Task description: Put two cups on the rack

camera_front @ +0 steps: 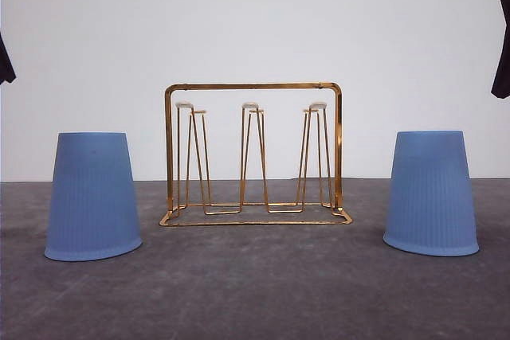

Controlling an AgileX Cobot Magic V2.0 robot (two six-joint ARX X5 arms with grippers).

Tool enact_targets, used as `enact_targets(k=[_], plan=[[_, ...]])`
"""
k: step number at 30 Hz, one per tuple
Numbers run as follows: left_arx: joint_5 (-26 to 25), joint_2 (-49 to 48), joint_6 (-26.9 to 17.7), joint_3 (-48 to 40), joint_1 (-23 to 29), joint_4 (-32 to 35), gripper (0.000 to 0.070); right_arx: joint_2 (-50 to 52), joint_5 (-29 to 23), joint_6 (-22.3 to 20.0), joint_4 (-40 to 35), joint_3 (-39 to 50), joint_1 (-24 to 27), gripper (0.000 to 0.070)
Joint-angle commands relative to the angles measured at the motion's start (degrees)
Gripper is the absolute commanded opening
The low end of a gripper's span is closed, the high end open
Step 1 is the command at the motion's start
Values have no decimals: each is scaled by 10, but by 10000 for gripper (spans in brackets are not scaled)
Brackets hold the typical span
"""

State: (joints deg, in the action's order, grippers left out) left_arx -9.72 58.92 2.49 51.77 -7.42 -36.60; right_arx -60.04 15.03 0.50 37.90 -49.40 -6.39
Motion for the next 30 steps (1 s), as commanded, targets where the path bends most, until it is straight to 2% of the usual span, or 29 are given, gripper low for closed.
enact_targets(k=[1,2,3,5,8,16,24,27,30], plan=[[-10,4,-9,10,-2,6,502,-3,3,-11,-2,-6,-2,374],[-15,4,-6,10,-2,6,583,-3,3,-11,-1,-6,-2,491],[-20,4,-1,10,-2,6,629,-3,2,-10,-1,-6,-2,593],[-37,4,1,10,-4,8,628,-3,3,-10,-2,-6,-2,640],[-58,10,8,10,-16,22,627,-3,2,-10,-7,-6,-2,639],[-54,70,28,10,-90,76,628,-3,6,-9,-19,-6,-2,638],[12,161,28,10,-150,111,630,-3,6,-9,-19,-6,-2,638],[51,197,27,10,-164,115,629,-3,6,-9,-18,-6,-2,638],[57,221,30,10,-167,119,625,-3,6,-9,-18,-6,-2,638]])
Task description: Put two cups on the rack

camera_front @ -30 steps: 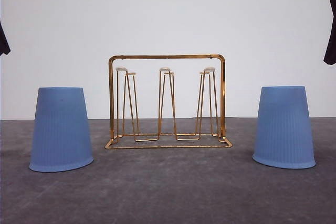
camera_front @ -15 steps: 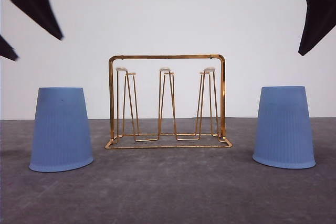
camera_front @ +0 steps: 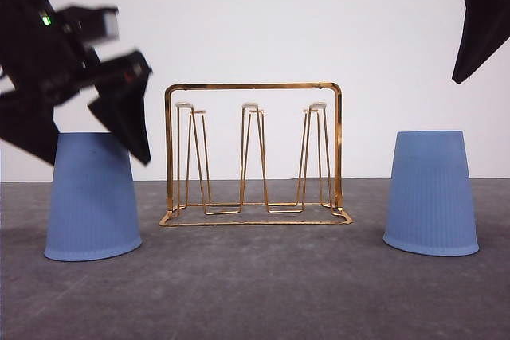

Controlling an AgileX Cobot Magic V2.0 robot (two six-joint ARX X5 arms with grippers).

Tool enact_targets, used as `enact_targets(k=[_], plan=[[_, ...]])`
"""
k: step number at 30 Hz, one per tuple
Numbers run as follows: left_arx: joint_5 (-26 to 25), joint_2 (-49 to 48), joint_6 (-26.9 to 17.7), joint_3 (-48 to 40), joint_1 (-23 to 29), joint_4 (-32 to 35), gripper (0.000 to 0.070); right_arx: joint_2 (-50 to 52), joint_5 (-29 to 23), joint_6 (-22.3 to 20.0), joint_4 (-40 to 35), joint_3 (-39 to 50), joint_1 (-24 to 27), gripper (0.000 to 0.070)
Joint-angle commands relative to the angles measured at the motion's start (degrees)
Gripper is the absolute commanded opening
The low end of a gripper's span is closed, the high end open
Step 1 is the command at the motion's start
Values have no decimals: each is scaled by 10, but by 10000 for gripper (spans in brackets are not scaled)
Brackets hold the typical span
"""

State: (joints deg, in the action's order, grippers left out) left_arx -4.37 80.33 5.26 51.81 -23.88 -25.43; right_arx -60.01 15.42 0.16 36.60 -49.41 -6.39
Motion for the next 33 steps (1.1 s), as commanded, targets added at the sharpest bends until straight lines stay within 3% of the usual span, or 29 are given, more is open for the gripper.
enact_targets(k=[1,3,5,7,14,23,27,33], plan=[[4,10,2,10,-4,9,622,-3,2,-6,-5,-6,-2,638],[4,14,2,10,-5,12,552,-3,2,-6,-5,-6,-2,638],[4,13,2,10,-5,13,438,-3,2,-6,-5,-6,-2,638],[4,13,2,10,-5,14,390,-3,2,-6,-5,-6,-2,638],[-4,5,1,57,-6,-17,387,-3,2,-6,-5,-6,-2,637],[-8,-13,-19,255,-10,-107,393,-3,2,-6,-5,-6,-2,637],[-7,-13,-29,307,-16,-106,393,-3,2,-6,-5,-6,-2,637],[-5,14,-35,313,-17,-91,398,-3,2,-6,-3,-6,-2,637]])
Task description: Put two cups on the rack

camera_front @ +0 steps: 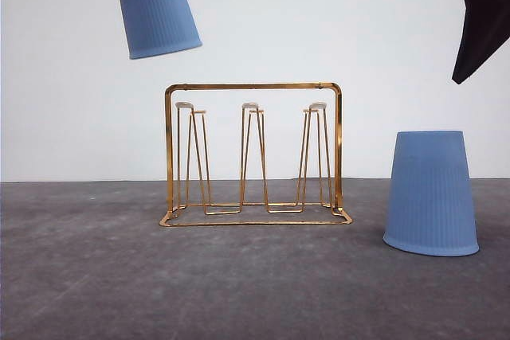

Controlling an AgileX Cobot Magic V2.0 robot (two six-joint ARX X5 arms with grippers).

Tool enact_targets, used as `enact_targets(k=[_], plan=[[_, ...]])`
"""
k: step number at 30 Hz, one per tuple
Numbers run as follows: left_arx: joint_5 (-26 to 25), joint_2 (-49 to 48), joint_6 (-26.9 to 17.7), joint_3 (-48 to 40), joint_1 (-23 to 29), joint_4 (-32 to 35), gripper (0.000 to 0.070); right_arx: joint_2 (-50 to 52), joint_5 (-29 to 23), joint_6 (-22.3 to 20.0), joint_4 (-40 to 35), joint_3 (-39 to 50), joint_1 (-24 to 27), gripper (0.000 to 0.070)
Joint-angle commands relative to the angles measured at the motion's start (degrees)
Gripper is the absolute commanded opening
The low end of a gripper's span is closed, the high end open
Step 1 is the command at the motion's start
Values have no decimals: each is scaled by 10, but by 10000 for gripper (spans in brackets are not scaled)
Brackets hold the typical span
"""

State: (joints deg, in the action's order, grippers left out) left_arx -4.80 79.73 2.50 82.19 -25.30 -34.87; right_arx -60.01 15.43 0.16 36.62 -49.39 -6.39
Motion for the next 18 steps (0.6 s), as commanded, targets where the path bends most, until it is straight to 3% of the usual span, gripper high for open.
enact_targets(k=[1,15,17,18], plan=[[-1,30,-8,9,-3,4,401,-3,2,-6,-3,-6,-2,637],[-2,204,-8,9,-4,36,406,-3,2,-7,-4,-6,-2,637],[-5,210,-8,9,-4,32,439,-3,2,-7,-4,-6,-2,637],[-10,211,-8,9,-5,30,500,-3,2,-7,-4,-6,-2,637]])
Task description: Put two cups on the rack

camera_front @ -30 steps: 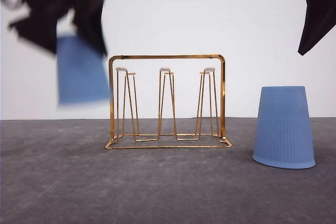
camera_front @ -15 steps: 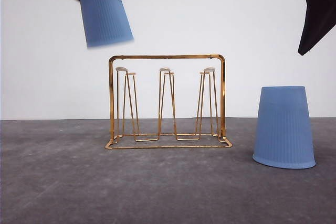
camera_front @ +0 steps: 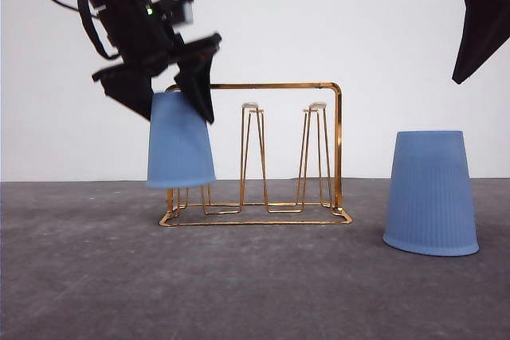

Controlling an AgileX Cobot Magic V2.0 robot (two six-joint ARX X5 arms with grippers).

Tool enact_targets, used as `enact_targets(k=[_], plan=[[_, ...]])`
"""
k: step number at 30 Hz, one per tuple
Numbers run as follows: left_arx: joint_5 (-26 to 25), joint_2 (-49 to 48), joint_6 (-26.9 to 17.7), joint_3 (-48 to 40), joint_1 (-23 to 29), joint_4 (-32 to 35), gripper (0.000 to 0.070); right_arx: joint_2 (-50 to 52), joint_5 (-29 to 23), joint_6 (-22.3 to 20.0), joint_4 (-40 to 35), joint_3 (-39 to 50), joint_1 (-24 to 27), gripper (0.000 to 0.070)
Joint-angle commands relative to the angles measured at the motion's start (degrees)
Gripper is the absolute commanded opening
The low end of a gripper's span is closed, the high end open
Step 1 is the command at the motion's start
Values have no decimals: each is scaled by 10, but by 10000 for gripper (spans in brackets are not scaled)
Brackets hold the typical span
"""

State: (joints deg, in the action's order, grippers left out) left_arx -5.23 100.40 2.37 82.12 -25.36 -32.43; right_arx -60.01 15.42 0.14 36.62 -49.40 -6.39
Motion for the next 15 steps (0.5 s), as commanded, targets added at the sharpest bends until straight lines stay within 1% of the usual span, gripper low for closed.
enact_targets(k=[1,2,3,9,11,14,15], plan=[[-7,4,-6,10,-5,7,556,-3,2,-7,-4,-6,-2,637],[-8,4,-6,10,-5,8,597,-3,2,-8,-4,-6,-2,637],[-8,4,-6,10,-5,9,610,-3,2,-8,-4,-6,-2,637],[-8,4,-6,10,-5,5,609,-3,3,-10,-7,-6,-2,637],[-8,1,-6,14,-5,-1,608,-3,14,-12,-12,-6,-3,637],[-7,-10,-6,26,-5,-15,607,-5,45,-12,-31,-6,-8,638],[-7,-17,-6,30,-5,-18,607,-6,47,-12,-40,-6,-13,638]])
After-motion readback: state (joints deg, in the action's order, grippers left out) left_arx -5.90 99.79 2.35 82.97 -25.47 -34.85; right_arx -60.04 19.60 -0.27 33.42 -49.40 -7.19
